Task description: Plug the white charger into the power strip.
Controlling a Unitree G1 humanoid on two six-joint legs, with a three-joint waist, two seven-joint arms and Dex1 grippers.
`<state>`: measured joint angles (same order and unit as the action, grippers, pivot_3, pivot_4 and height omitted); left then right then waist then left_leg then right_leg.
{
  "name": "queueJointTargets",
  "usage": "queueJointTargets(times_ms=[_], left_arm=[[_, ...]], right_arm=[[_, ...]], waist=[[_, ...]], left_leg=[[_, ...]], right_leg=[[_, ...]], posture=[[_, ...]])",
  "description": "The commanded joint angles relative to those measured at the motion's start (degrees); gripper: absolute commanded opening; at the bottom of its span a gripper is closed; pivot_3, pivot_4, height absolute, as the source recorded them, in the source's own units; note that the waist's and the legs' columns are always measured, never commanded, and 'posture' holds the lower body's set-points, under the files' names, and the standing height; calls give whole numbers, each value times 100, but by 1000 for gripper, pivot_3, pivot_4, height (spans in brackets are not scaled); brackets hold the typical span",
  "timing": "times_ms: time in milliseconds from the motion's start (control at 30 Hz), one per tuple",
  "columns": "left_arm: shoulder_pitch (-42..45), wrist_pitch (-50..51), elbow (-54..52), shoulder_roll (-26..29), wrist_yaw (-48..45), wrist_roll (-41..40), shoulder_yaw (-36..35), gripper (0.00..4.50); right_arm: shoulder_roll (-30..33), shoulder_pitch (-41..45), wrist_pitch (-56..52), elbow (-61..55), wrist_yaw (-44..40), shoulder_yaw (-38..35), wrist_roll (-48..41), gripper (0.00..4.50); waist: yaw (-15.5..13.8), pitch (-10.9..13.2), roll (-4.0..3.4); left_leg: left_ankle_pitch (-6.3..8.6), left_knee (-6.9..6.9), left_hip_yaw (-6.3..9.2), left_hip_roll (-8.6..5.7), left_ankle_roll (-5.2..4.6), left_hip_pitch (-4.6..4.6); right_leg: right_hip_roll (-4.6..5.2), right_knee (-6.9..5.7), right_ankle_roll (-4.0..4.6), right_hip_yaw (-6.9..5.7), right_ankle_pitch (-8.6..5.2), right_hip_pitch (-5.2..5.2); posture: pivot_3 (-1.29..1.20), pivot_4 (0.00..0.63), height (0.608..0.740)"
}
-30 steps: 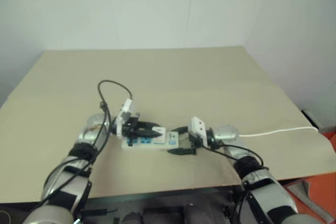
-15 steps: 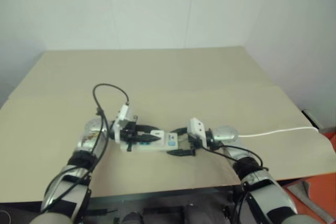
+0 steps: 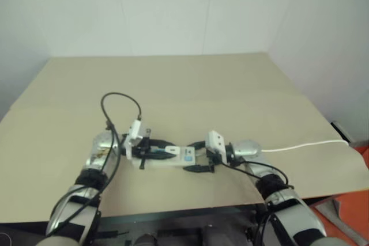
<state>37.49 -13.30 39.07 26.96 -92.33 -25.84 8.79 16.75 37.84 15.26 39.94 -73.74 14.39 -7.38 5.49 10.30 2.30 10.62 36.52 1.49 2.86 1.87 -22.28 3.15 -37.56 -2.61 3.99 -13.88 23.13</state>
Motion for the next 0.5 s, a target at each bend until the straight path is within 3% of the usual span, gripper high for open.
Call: queueJointTargets(times_ms=[33, 400, 500], left_arm=[[-244, -61, 506, 154, 45, 554, 44, 988], [-274, 175, 488, 138, 90, 541, 0, 988], [-298, 135, 470, 136, 44, 555, -27, 1941]], right_arm=[[44, -168, 38, 52, -89, 117, 176, 3416], [63, -183, 52, 45, -61, 138, 181, 3416], [61, -184, 75, 53, -37, 145, 193, 3416]], waist=[[-2, -17, -1], [-1, -38, -3], [12, -42, -8]], left_leg=[[0, -1, 0, 0, 0, 2], [0, -7, -1, 0, 0, 10], [0, -11, -4, -1, 0, 13]], right_leg=[[0, 0, 0, 0, 0, -1], [0, 3, 1, 1, -2, -6], [0, 3, 2, 3, -3, -5]], posture=[[0, 150, 740], [0, 150, 740], [0, 150, 740]])
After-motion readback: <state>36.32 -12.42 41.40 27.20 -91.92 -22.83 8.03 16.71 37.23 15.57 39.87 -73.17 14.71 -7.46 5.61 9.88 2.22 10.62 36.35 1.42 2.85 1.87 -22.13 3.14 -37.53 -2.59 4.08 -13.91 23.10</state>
